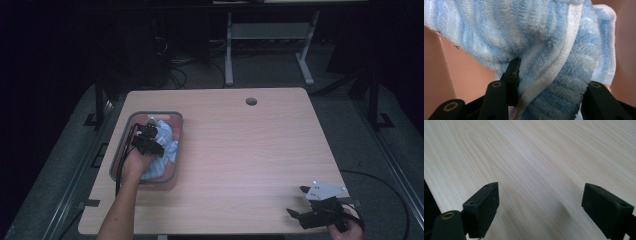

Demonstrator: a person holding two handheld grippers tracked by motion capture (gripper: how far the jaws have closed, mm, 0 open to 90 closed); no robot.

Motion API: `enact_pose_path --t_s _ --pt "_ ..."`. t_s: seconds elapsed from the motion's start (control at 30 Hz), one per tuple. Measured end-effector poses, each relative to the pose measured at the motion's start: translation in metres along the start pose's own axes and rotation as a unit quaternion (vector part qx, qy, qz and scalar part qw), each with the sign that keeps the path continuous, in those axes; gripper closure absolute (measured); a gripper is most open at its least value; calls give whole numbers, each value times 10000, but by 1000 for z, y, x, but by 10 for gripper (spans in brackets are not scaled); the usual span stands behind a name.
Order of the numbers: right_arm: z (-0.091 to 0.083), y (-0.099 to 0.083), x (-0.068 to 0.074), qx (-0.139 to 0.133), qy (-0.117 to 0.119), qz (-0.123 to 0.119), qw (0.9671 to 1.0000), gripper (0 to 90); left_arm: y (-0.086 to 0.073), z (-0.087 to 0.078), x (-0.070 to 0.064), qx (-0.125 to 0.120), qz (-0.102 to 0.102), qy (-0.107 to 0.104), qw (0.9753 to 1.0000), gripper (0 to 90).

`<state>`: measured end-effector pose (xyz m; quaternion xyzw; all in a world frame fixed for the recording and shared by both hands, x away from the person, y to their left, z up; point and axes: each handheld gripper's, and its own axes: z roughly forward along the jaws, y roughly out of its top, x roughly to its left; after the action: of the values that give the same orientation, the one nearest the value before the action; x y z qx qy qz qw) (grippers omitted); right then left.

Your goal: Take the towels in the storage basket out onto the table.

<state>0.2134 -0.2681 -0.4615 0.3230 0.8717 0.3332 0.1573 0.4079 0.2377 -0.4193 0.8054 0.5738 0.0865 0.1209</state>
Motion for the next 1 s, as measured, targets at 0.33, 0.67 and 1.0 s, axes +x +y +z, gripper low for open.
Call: enact_pose_path --t_s 0.33,0.67,1.0 --pt "-1 -1 -3 -61 -64 34 10000 138 -1 -4 3 -28 35 -133 9999 678" --pt "-5 -1 -6 -177 -136 120 9997 138 -12 -26 9 -477 -134 -619 9969 694" --pt "-6 0 -5 -221 -151 176 9995 138 -28 -46 15 -993 -220 -1121 9885 692"
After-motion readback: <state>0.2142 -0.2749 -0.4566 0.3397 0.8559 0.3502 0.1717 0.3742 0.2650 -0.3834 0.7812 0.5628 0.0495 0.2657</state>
